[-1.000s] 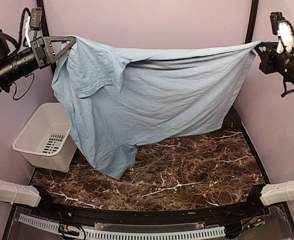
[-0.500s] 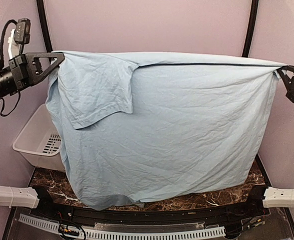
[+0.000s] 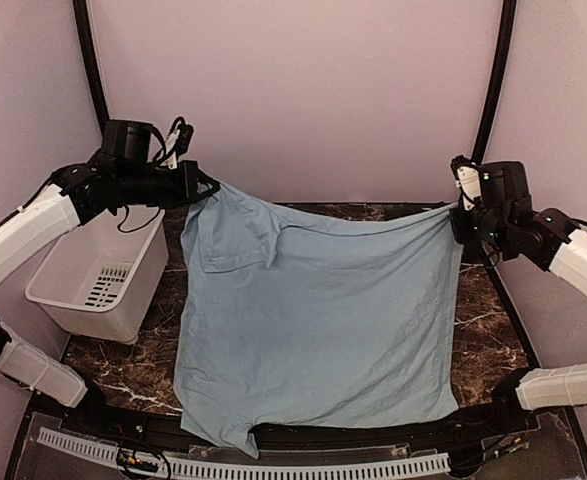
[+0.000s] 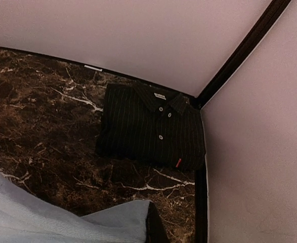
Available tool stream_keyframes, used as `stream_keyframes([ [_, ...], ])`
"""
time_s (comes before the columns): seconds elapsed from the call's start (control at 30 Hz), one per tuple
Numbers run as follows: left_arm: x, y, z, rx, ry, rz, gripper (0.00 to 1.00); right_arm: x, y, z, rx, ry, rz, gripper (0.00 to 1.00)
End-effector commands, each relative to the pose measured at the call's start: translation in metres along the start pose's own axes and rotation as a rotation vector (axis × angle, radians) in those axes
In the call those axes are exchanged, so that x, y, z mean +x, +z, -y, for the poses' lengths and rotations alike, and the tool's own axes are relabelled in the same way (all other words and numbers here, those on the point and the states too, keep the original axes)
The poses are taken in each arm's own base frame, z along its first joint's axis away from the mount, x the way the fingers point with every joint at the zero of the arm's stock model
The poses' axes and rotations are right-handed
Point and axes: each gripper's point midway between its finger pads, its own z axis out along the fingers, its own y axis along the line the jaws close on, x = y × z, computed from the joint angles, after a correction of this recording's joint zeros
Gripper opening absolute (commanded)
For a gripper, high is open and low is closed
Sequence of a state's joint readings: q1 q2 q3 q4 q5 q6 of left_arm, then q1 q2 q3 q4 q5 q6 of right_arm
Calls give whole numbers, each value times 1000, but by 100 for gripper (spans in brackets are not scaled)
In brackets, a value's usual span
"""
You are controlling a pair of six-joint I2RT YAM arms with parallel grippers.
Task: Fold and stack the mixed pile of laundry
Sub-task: Flatten out the crumpled T-shirt at the center of the board.
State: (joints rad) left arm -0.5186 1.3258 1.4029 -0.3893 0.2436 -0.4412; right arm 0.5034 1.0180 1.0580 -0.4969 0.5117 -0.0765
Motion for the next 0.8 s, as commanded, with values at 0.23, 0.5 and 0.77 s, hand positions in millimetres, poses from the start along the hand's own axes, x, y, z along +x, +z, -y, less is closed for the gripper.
stream_keyframes([
  [0.23, 39, 101, -130, -191, -230, -101, 0, 60, 156, -47, -3, -32, -277, 0],
  [0.5, 55, 158, -187, -196, -338, -175, 0, 74, 203, -59, 0, -64, -320, 0],
  [0.77, 46, 188, -217, -268, -284, -151, 0, 63, 238, -65, 7, -103, -317, 0],
])
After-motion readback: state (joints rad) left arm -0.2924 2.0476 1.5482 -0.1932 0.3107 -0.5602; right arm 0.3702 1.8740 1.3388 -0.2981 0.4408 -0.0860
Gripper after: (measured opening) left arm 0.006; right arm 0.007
